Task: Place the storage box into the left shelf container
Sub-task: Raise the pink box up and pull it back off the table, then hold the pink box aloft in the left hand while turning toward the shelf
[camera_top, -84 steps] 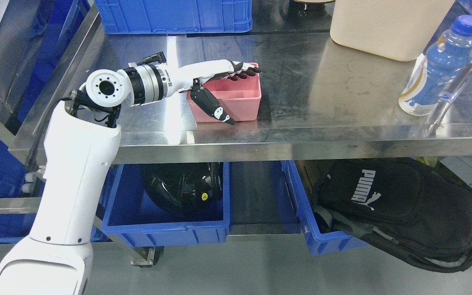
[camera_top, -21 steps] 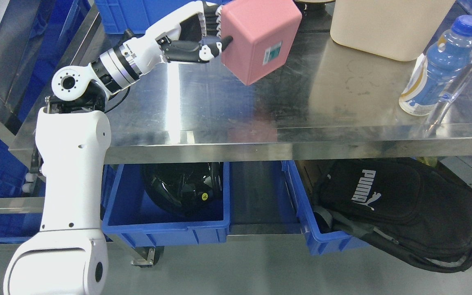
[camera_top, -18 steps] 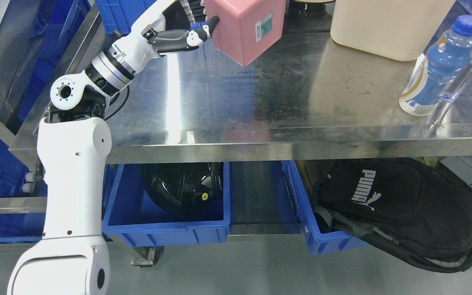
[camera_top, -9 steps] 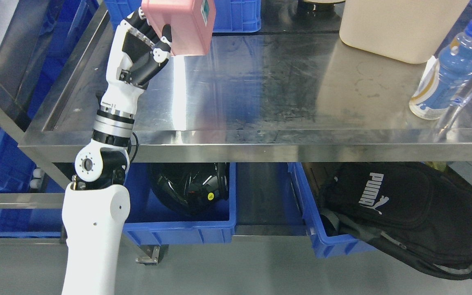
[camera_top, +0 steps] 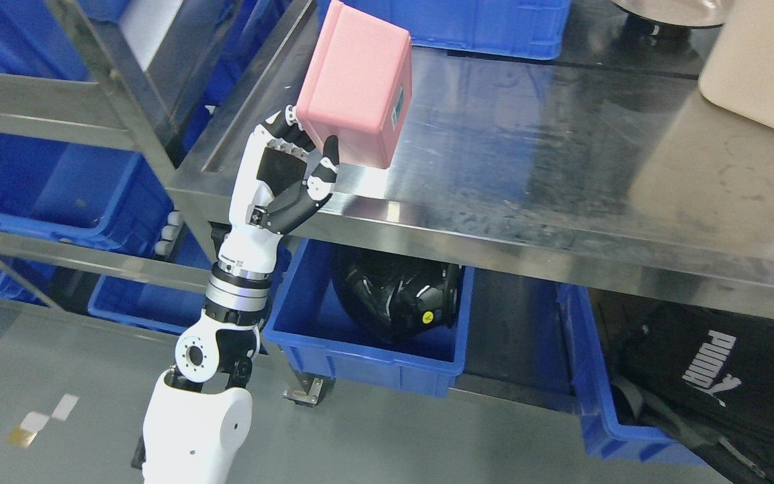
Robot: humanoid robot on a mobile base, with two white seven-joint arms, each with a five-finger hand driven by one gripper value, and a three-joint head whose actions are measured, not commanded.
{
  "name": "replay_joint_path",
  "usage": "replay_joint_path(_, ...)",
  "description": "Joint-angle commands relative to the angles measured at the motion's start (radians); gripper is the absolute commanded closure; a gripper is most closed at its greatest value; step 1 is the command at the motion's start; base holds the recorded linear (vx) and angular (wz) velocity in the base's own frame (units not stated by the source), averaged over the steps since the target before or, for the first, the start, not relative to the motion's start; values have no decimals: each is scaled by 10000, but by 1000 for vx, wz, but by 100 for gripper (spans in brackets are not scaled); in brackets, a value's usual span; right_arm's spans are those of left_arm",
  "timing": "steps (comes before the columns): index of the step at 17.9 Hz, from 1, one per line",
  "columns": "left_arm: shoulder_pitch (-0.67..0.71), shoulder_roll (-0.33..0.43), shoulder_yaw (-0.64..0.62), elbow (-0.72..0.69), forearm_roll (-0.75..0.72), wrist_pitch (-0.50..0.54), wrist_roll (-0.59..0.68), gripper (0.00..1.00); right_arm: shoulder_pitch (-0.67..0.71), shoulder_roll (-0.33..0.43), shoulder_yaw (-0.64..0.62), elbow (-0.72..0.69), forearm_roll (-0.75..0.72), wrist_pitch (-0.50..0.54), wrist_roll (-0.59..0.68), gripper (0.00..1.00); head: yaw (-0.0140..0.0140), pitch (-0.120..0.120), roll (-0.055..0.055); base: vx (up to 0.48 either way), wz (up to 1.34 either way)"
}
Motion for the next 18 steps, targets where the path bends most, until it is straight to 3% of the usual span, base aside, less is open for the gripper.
replay_joint_path(1,780,153,-1297,-999,30,-137,-17,97,93,-175,-46,-175,15,-2,4,0,0,0,0,-13,503)
replay_joint_path(6,1041,153,-945,-983,30,-245,-17,97,93,-175,-46,-175,15,-2,4,0,0,0,0,-37,750)
replay_joint_path(18,1472,153,-683,-983,30,-398,-17,97,93,-175,-46,-175,15,-2,4,0,0,7,0,66,1228)
